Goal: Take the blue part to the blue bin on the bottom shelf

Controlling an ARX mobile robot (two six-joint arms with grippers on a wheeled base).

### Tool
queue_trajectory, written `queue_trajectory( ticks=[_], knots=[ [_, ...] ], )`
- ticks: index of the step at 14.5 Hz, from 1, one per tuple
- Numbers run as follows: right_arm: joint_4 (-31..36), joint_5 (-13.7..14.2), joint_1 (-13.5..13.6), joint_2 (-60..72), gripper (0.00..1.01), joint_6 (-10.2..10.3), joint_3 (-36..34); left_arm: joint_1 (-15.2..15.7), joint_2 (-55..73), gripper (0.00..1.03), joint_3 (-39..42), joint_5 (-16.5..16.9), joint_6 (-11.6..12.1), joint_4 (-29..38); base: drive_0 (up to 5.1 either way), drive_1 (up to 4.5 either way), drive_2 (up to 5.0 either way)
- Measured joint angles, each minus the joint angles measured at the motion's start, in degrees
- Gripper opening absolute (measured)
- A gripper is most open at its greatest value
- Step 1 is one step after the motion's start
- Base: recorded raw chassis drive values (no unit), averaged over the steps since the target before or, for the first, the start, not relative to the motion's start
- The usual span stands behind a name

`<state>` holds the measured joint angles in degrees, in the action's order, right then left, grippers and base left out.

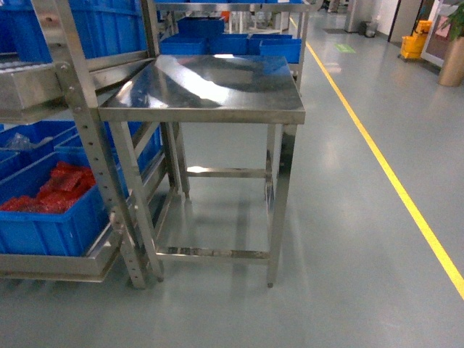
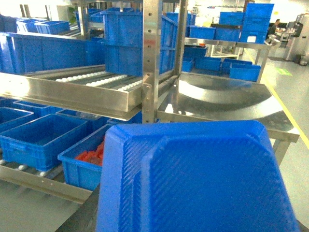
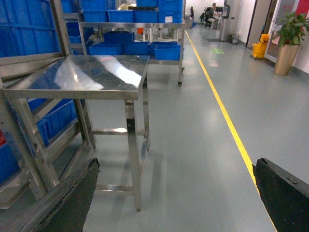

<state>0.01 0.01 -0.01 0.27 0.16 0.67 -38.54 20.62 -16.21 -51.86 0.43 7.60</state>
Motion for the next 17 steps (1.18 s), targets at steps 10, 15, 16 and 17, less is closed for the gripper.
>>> queue_trajectory(
  ticks=[10,15,16,17],
  knots=[
    [-0.1,0.0,0.0,0.0,0.98,0.0,0.0,0.1,-0.1,0.44,0.0,0.0,0.0,0.2,0.0,4.33,-4.3],
    [-0.2,0.0,0.0,0.0,0.98,0.0,0.0,0.1,-0.1,0.44,0.0,0.0,0.0,0.2,0.0,4.3,-4.3],
    [-0.4,0.0,0.0,0.0,0.98,0.0,0.0,0.0,0.1,0.44,0.0,0.0,0.0,-0.2,0.0,4.3,-4.3],
    [0.0,0.0,0.0,0.0,0.98,0.0,0.0,0.0,0.4,0.44,0.0,0.2,0.0,-0.2,0.0,4.3,-4.3]
  ],
)
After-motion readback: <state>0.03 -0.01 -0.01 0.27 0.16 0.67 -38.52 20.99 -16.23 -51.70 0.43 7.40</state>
